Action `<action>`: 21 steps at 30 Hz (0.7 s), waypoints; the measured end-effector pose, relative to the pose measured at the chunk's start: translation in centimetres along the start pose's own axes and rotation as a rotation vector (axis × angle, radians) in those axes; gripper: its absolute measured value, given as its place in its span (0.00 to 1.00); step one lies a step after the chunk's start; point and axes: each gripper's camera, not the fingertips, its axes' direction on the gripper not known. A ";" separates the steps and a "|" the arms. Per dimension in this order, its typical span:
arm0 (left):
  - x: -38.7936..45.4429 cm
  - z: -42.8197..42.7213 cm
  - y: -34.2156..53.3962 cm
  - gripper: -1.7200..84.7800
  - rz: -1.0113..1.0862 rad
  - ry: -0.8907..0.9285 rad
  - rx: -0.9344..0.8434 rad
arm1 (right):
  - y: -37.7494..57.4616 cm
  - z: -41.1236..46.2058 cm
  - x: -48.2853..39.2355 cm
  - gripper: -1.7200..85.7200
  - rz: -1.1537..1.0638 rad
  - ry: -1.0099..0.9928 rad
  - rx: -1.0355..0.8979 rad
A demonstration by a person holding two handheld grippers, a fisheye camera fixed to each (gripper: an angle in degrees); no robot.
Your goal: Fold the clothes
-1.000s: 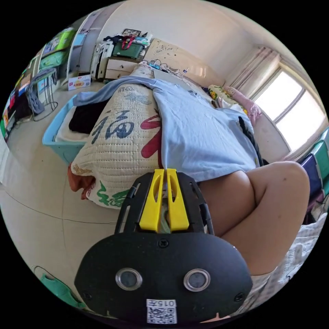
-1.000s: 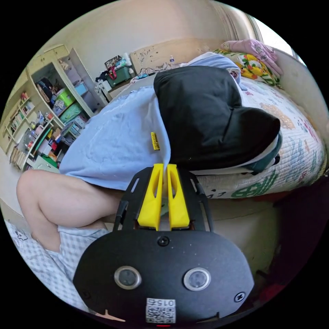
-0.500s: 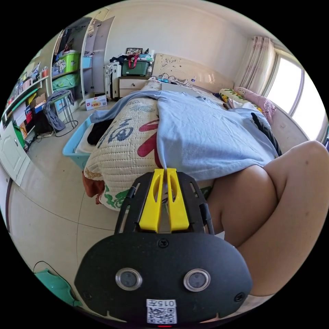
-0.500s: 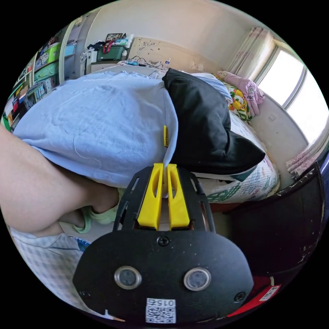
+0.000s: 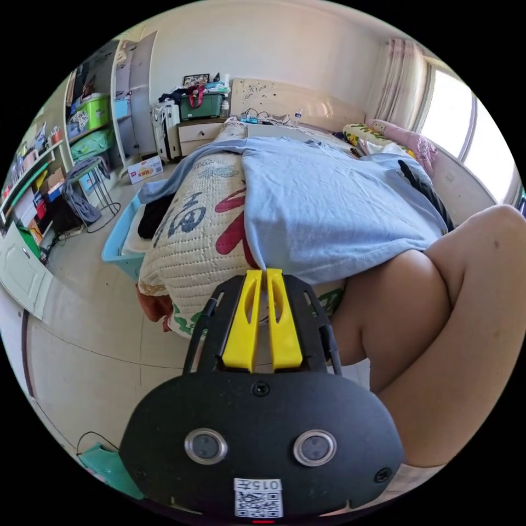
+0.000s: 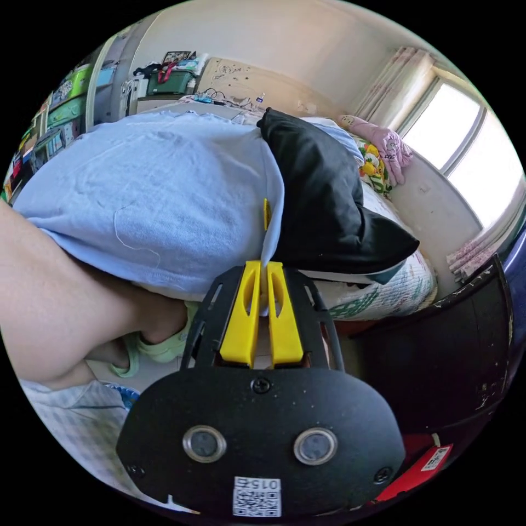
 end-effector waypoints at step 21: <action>4.1 1.5 0.1 0.02 0.013 -0.090 -0.002 | 6.4 7.1 -4.7 0.04 -0.181 0.105 0.053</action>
